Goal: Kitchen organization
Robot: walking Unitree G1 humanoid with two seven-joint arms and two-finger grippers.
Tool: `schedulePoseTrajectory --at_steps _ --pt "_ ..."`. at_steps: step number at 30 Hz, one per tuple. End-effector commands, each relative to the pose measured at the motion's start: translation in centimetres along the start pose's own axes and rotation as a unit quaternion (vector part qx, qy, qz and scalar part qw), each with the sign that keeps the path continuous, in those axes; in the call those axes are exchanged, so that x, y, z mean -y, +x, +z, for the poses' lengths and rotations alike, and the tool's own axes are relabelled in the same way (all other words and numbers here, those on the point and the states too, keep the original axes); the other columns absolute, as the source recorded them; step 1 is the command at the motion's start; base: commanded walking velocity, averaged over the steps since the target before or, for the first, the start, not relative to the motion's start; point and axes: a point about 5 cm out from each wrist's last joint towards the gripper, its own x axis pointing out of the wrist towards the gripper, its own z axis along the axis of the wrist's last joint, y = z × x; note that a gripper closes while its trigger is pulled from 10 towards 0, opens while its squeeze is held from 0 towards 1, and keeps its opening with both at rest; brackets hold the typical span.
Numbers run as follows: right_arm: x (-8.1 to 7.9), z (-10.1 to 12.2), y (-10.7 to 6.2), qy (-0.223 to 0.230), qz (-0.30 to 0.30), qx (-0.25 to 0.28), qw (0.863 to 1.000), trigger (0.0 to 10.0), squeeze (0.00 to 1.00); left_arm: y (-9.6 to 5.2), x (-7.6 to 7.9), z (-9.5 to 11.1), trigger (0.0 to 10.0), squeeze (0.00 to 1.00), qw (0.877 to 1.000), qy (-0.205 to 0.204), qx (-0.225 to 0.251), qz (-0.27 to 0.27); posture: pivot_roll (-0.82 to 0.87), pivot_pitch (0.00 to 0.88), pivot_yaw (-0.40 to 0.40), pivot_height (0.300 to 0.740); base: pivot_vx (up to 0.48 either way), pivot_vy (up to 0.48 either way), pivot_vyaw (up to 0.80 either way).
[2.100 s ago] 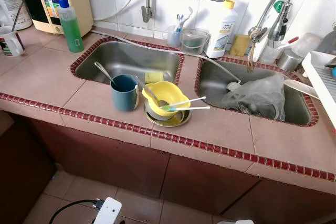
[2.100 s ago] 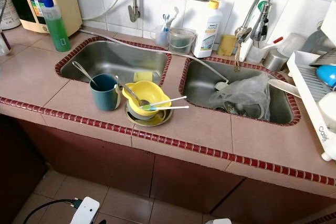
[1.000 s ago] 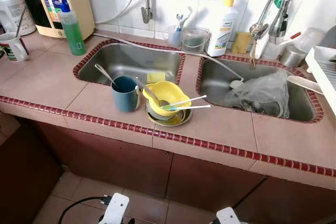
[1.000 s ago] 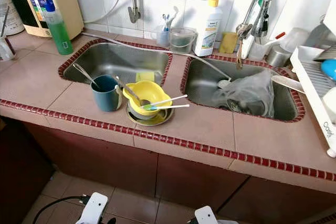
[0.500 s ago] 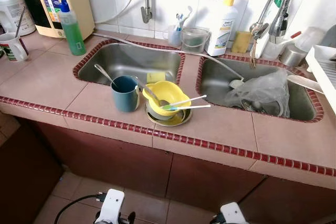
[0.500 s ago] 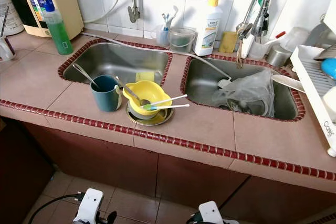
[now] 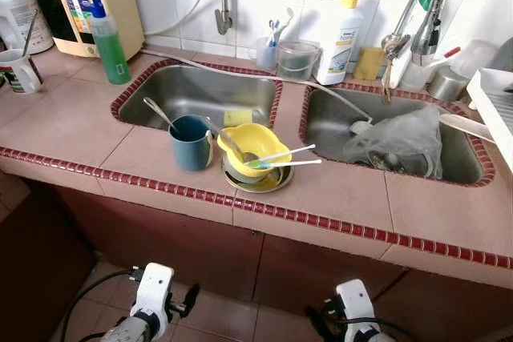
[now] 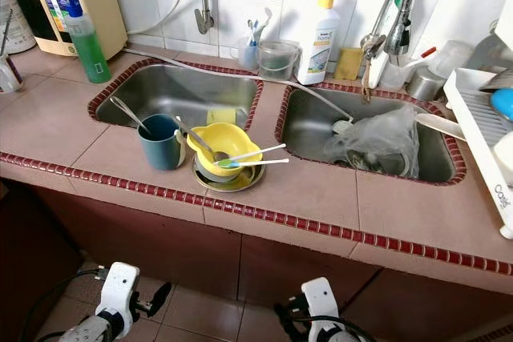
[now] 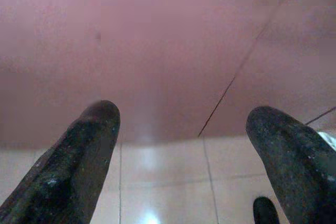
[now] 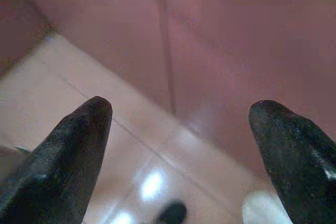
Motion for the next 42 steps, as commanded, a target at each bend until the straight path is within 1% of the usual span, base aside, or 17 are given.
schedulePoseTrajectory --at_steps 1,2,6,9,11,12,15,17,18,20,23,28,30,34,38,39,42 --pt "-0.7 1.1 0.3 -0.007 0.048 0.039 0.998 10.0 0.0 -0.2 0.4 0.6 10.0 0.0 0.999 0.025 0.027 -0.038 0.1 0.0 -0.042 0.74 0.0 0.0 0.0" --pt "-0.7 1.1 0.3 -0.007 0.048 0.039 0.998 10.0 0.0 -0.2 0.4 0.6 10.0 0.0 0.999 0.025 0.027 -0.038 0.1 0.0 -0.042 0.74 0.0 0.0 0.0" --pt "-1.5 3.2 0.2 -0.02 0.151 0.088 0.984 10.0 0.0 -0.4 1.5 2.5 10.0 0.0 0.985 0.067 0.082 -0.133 0.11 0.0 -0.039 0.74 0.0 0.0 0.0" --pt "-1.7 4.9 -0.3 -0.034 0.206 0.111 0.972 10.0 0.0 -1.0 2.1 4.0 10.0 0.0 0.968 0.088 0.109 -0.21 0.11 0.0 -0.041 0.74 0.0 0.0 0.0" --pt "-1.8 7.4 -2.0 -0.05 0.273 0.132 0.951 10.0 0.0 -2.0 1.5 6.1 10.0 0.0 0.952 0.091 0.119 -0.268 0.12 0.0 -0.044 0.74 0.0 0.0 0.0" --pt "-1.8 7.4 -2.0 -0.05 0.273 0.132 0.951 10.0 0.0 -2.0 1.5 6.1 10.0 0.0 0.952 0.091 0.119 -0.268 0.12 0.0 -0.044 0.74 0.0 0.0 0.0" --pt "-1.7 9.1 -3.4 -0.046 0.321 0.139 0.936 10.0 0.0 -2.9 1.0 7.9 10.0 0.0 0.939 0.102 0.128 -0.304 0.12 0.0 -0.046 0.74 0.0 0.0 0.0" --pt "-0.9 11.5 -5.8 -0.04 0.375 0.148 0.914 10.0 0.0 -4.2 0.2 10.5 10.0 0.0 0.926 0.117 0.132 -0.334 0.12 0.0 -0.047 0.74 0.0 0.0 0.0" --pt "-0.6 12.6 -6.5 -0.043 0.381 0.158 0.91 10.0 0.0 -4.6 0.0 11.6 10.0 0.0 0.922 0.124 0.137 -0.341 0.12 0.0 -0.047 0.74 0.0 0.0 0.0" --pt "-0.4 13.3 -6.7 -0.045 0.379 0.166 0.909 10.0 0.0 -4.7 -0.2 12.2 10.0 0.0 0.921 0.124 0.139 -0.343 0.12 0.0 -0.047 0.74 0.0 0.0 0.0" --pt "-0.3 15.4 -7.4 -0.034 0.384 0.189 0.903 10.0 0.0 -5.1 -0.5 14.4 10.0 0.0 0.919 0.121 0.156 -0.341 0.12 0.0 -0.049 0.74 0.0 0.0 0.0" --pt "-0.6 19.3 -8.6 -0.055 0.38 0.244 0.891 10.0 0.0 -5.7 -1.2 19.0 10.0 0.0 0.917 0.119 0.208 -0.318 0.12 0.0 -0.05 0.74 0.0 0.0 0.0" --pt "-0.5 19.9 -8.7 -0.052 0.377 0.253 0.89 10.0 0.0 -5.8 -1.4 19.7 10.0 0.0 0.918 0.118 0.215 -0.312 0.12 0.0 -0.05 0.74 0.0 0.0 0.0" --pt "0.0 23.7 -9.1 -0.058 0.341 0.321 0.882 10.0 0.0 -6.1 -2.4 23.3 10.0 0.0 0.92 0.098 0.264 -0.271 0.12 0.0 -0.051 0.74 0.0 0.0 0.0" --pt "0.5 25.2 -8.7 -0.057 0.304 0.354 0.882 10.0 0.0 -5.9 -3.1 24.7 10.0 0.0 0.925 0.093 0.291 -0.225 0.12 0.0 -0.05 0.74 0.0 0.0 0.0" --pt "0.8 26.0 -8.5 -0.054 0.274 0.371 0.886 10.0 0.0 -5.6 -3.3 25.2 10.0 0.0 0.931 0.091 0.298 -0.192 0.12 0.0 -0.052 0.74 0.0 0.0 0.0" --pt "1.3 26.9 -7.9 -0.039 0.225 0.396 0.889 10.0 0.0 -5.2 -3.6 25.7 10.0 0.0 0.939 0.073 0.297 -0.156 0.12 0.0 -0.051 0.74 0.0 0.0 0.0"
